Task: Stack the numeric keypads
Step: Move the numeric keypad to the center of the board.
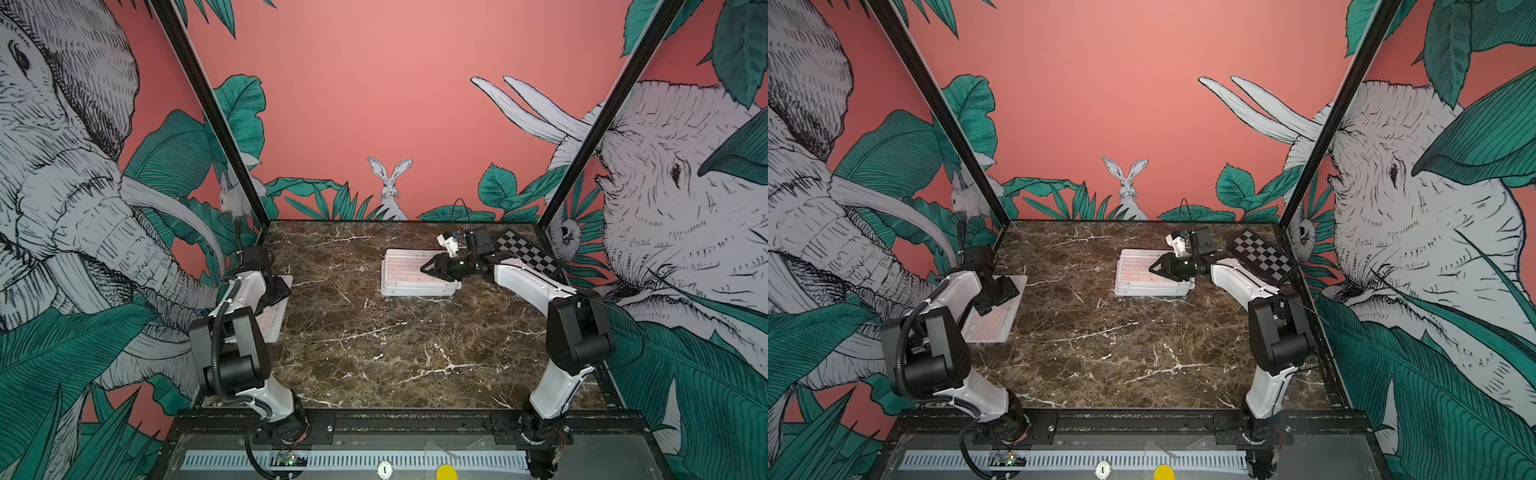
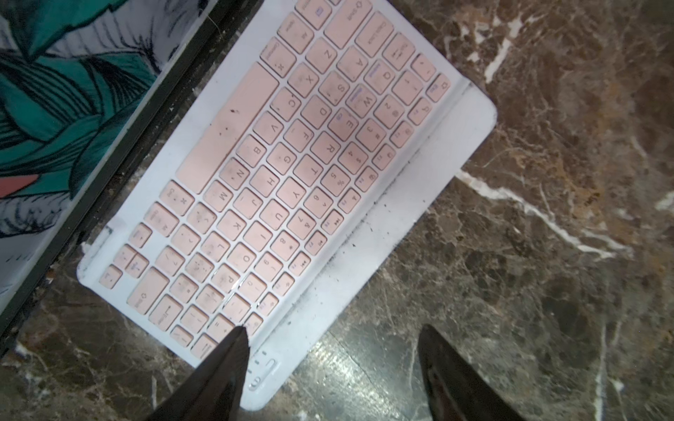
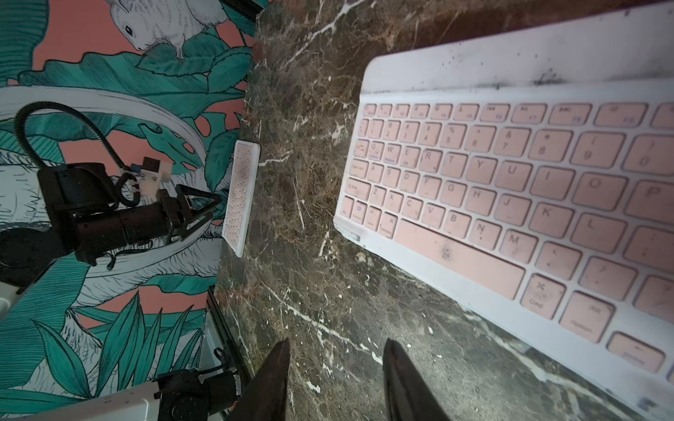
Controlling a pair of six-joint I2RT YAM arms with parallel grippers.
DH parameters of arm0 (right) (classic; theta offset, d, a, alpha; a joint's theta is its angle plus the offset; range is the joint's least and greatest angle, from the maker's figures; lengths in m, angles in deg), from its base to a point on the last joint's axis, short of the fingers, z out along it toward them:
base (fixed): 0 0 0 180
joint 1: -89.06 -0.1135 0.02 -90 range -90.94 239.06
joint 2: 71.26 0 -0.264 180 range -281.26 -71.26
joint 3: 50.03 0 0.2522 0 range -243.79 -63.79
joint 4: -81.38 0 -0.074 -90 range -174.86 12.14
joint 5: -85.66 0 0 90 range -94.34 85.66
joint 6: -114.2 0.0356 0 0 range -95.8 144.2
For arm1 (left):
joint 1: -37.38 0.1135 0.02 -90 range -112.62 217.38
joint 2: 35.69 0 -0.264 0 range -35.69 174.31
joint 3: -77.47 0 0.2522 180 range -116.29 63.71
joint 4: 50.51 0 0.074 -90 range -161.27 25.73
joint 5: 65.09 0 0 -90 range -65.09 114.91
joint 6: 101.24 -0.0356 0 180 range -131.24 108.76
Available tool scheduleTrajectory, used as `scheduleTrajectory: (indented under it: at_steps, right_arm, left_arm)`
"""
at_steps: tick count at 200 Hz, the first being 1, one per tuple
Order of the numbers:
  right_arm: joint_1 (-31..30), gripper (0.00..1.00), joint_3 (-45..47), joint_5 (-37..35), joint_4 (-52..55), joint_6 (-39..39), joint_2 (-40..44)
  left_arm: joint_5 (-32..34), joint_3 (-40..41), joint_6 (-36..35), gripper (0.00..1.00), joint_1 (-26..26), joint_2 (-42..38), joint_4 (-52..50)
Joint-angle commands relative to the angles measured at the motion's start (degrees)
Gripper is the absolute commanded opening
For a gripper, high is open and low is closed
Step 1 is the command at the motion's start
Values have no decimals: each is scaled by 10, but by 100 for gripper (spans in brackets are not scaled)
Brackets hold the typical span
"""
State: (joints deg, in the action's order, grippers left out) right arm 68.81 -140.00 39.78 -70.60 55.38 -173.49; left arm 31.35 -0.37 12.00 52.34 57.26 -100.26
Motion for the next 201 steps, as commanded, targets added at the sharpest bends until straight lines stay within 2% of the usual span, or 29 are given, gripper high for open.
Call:
scheduleTrajectory:
  at_steps: [1, 60, 122, 201]
  right_arm:
    - [-5, 42, -33, -3, 14, -4, -13]
    - [-9, 42, -80, 1, 35, -2, -42]
    - [-10, 42, -88, 2, 32, -2, -54]
    - [-11, 42, -53, -7, 25, -10, -15]
  left_arm:
    - [7, -13, -23, 76, 17, 16, 20]
    - [-22, -20, -17, 74, 22, 86, 37]
    - [-64, 2, -5, 73, 17, 91, 37]
    - [-80, 42, -20, 72, -36, 87, 24]
